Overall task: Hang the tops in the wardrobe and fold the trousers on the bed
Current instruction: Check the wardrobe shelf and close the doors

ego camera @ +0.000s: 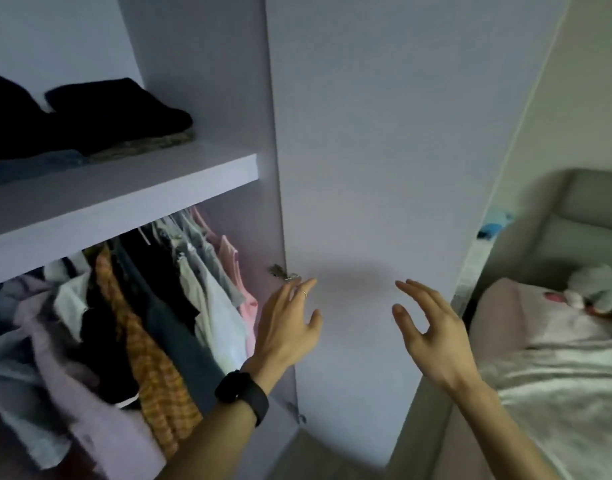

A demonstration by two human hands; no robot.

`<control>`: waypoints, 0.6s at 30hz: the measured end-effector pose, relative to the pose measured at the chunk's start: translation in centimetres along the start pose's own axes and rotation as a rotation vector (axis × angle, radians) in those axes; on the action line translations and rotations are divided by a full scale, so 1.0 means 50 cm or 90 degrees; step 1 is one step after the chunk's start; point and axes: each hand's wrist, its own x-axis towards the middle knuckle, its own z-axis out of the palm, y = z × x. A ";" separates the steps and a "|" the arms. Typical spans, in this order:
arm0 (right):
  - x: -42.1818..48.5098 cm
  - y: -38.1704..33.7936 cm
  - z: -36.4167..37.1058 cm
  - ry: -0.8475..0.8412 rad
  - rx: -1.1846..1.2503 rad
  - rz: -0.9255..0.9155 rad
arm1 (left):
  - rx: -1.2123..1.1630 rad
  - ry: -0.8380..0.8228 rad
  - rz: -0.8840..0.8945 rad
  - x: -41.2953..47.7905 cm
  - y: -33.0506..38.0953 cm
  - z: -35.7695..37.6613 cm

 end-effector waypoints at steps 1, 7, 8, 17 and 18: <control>0.011 0.020 -0.048 0.047 0.011 0.022 | -0.024 -0.010 0.029 0.030 0.047 0.023; 0.110 0.071 -0.185 0.185 0.103 0.088 | -0.164 0.020 0.078 0.137 0.209 0.089; 0.130 0.074 -0.198 0.169 0.127 0.098 | -0.194 0.029 0.072 0.149 0.226 0.096; 0.211 0.099 -0.225 -0.064 0.342 0.102 | -0.202 0.097 0.044 0.194 0.289 0.143; 0.202 0.097 -0.224 -0.065 0.360 0.105 | -0.209 0.093 0.046 0.184 0.288 0.147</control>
